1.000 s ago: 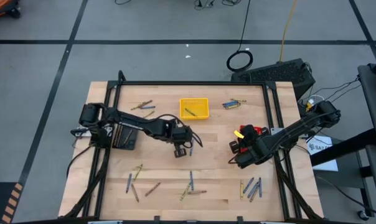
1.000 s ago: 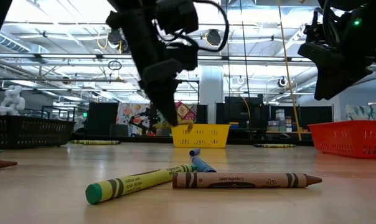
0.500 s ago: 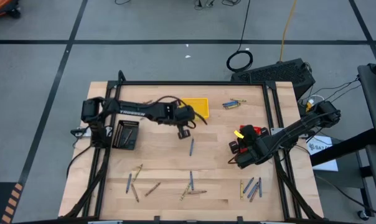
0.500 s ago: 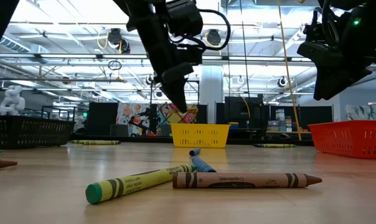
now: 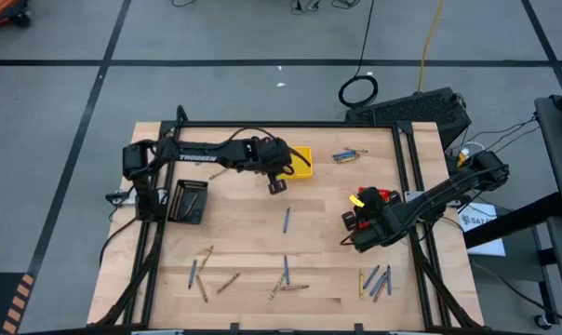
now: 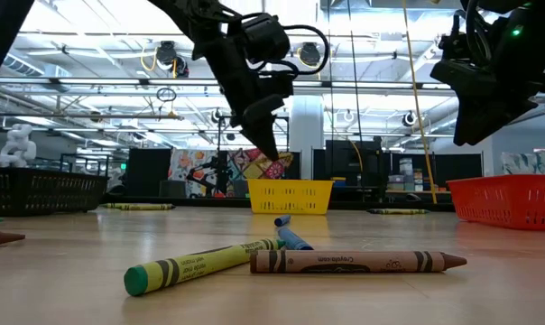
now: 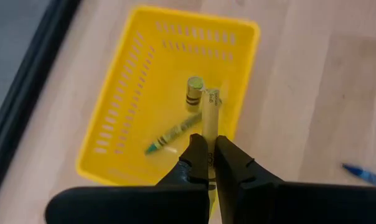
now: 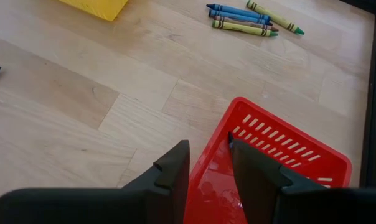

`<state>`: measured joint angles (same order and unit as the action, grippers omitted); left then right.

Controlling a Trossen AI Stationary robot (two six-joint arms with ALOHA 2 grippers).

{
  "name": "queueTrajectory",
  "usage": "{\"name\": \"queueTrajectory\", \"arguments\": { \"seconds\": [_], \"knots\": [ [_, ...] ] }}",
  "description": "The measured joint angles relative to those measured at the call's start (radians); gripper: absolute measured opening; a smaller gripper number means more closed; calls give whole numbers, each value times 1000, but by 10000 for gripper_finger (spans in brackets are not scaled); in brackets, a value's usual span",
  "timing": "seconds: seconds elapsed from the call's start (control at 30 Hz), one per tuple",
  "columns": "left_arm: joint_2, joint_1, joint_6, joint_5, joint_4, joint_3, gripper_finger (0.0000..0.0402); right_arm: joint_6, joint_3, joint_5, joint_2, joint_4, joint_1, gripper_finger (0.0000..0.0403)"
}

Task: Sort crayons

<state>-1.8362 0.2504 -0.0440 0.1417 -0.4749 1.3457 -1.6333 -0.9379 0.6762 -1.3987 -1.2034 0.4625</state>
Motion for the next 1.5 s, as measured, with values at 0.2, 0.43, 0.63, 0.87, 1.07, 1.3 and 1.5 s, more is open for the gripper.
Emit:
{"name": "queueTrajectory", "arguments": {
  "seconds": [0.2,0.43,0.63,0.87,1.07,1.3,1.5],
  "knots": [
    [1,44,-25,-51,15,0,0,3,0,0,0,0,0,108],
    [1,112,-25,-179,27,0,0,4,0,2,0,0,0,108],
    [-14,137,-4,-211,25,0,0,4,0,2,0,10,0,108],
    [-56,143,38,-232,71,2,0,4,0,1,-1,33,0,108],
    [-74,143,38,-237,74,0,9,4,0,1,-1,48,0,108],
    [-74,143,38,-237,74,0,15,23,0,0,-1,53,0,108],
    [-74,143,19,-235,74,0,21,23,0,0,-1,53,0,108]
  ]
}}
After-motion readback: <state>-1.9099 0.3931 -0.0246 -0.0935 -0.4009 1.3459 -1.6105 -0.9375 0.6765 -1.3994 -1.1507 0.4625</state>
